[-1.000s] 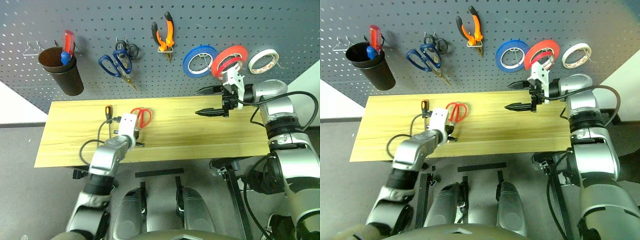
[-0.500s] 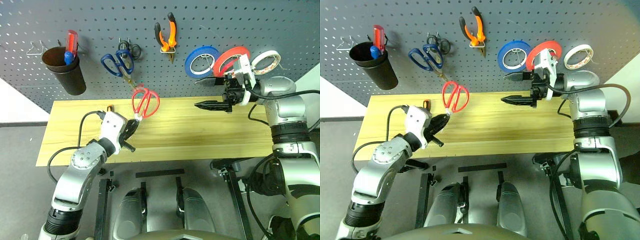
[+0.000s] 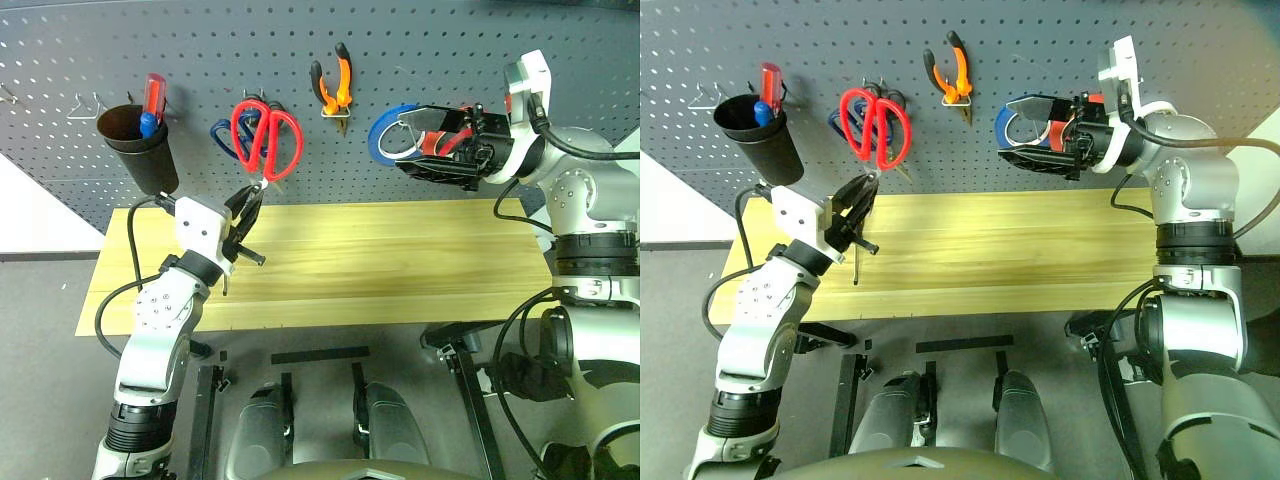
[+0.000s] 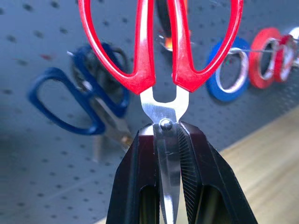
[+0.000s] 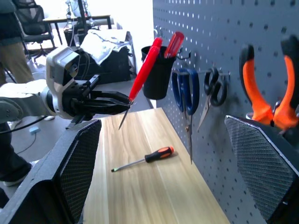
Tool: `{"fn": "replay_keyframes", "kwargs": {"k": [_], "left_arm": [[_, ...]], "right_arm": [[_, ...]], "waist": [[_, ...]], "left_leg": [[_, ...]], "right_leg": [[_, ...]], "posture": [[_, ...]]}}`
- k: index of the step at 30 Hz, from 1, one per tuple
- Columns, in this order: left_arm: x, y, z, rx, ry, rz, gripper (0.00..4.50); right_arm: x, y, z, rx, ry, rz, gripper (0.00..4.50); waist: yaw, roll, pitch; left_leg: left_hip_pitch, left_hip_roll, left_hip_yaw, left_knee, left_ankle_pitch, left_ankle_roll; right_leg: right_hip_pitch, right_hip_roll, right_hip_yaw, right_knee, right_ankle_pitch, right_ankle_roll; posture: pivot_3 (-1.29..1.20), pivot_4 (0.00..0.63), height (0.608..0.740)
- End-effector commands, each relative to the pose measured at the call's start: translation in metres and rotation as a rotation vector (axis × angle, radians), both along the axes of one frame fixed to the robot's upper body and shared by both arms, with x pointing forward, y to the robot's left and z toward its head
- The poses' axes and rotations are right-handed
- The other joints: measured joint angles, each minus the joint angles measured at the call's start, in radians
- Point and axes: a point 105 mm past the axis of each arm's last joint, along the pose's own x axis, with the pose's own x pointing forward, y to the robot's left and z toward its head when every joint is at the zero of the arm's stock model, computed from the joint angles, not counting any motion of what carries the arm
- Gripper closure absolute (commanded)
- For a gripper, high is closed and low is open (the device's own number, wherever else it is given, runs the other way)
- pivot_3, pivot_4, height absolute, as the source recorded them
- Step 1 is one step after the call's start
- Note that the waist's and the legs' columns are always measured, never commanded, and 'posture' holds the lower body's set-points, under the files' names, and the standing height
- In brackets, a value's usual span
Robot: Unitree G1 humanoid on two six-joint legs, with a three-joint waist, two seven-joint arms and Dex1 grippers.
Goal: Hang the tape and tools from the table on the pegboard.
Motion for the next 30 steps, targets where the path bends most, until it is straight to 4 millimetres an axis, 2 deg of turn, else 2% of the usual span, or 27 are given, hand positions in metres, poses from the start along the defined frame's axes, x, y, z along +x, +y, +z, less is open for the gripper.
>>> {"fn": "replay_keyframes", "kwargs": {"k": [1, 11, 16, 26, 28, 30], "left_arm": [[0.002, 0.004, 0.007, 0.008, -0.047, 0.030, 4.24], [0.039, 0.006, -0.016, 0.042, 0.048, 0.074, 4.24], [0.049, 0.002, -0.027, 0.073, 0.087, 0.070, 4.24], [0.078, -0.008, -0.032, 0.036, 0.122, 0.078, 4.24], [0.081, -0.010, -0.035, 0.024, 0.143, 0.069, 3.52], [0.081, -0.012, -0.035, 0.014, 0.149, 0.054, 3.01]], "right_arm": [[-0.008, -0.003, 0.024, 0.014, -0.095, 0.001, 0.00], [-0.006, -0.006, 0.025, 0.004, -0.107, -0.030, 0.00], [-0.005, -0.008, 0.025, -0.002, -0.113, -0.051, 0.00], [-0.003, -0.012, 0.023, -0.016, -0.126, -0.086, 0.00], [-0.004, -0.012, 0.023, -0.021, -0.131, -0.088, 0.00], [-0.004, -0.012, 0.023, -0.024, -0.133, -0.089, 0.00]], "waist": [[-0.001, 0.000, -0.005], [-0.002, 0.000, -0.022], [-0.003, 0.000, -0.023], [-0.002, 0.000, -0.026], [-0.004, 0.000, -0.027], [-0.005, 0.000, -0.028]], "left_leg": [[0.000, 0.000, 0.000, 0.000, 0.000, 0.000], [0.000, 0.000, 0.000, 0.000, 0.000, 0.000], [0.000, 0.000, 0.000, 0.000, 0.000, 0.000], [0.000, 0.000, 0.000, 0.001, 0.000, 0.000], [0.000, 0.000, 0.000, 0.001, 0.000, 0.000], [0.000, 0.000, 0.000, 0.001, 0.000, 0.000]], "right_leg": [[0.000, 0.000, 0.000, 0.000, 0.000, 0.000], [0.000, 0.001, 0.000, 0.000, 0.000, 0.000], [0.000, 0.002, 0.000, 0.000, 0.000, 0.000], [0.000, 0.002, 0.000, 0.000, 0.000, 0.000], [0.000, 0.002, 0.000, 0.000, 0.000, 0.001], [0.000, 0.002, 0.000, 0.000, 0.000, 0.001]], "posture": [[-0.02, 0.107, 0.732], [-0.03, 0.106, 0.732], [-0.04, 0.108, 0.732], [-0.06, 0.105, 0.732], [-0.06, 0.105, 0.732], [-0.06, 0.105, 0.732]]}}
